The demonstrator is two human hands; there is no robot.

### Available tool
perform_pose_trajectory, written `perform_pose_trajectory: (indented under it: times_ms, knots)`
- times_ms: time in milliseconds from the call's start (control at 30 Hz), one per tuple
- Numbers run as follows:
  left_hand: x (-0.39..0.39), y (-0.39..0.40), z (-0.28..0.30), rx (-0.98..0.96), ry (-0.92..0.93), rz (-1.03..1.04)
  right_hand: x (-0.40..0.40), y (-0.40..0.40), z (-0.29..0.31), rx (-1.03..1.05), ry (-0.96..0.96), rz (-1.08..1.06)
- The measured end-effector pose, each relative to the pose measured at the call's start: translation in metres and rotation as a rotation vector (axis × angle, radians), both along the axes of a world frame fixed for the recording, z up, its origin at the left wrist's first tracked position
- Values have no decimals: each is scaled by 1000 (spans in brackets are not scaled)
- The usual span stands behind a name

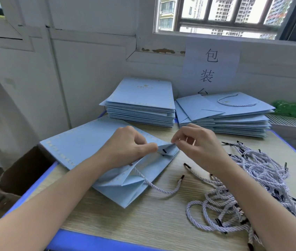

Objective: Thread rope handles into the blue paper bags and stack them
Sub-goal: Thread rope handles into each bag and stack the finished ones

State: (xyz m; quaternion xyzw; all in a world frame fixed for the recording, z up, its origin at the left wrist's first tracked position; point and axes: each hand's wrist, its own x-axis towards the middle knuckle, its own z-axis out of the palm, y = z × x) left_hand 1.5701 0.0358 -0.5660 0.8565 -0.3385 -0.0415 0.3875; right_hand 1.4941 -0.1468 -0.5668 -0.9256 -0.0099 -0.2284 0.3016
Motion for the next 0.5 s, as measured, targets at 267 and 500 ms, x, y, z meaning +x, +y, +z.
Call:
perform_pose_trajectory:
  times_ms: [267, 500]
  knots:
    - [2, -3, -3, -52, -47, 39, 15, 21, -22, -180, 102, -126]
    - [9, 2, -9, 76, -43, -95, 7, -10, -3, -127, 159, -339]
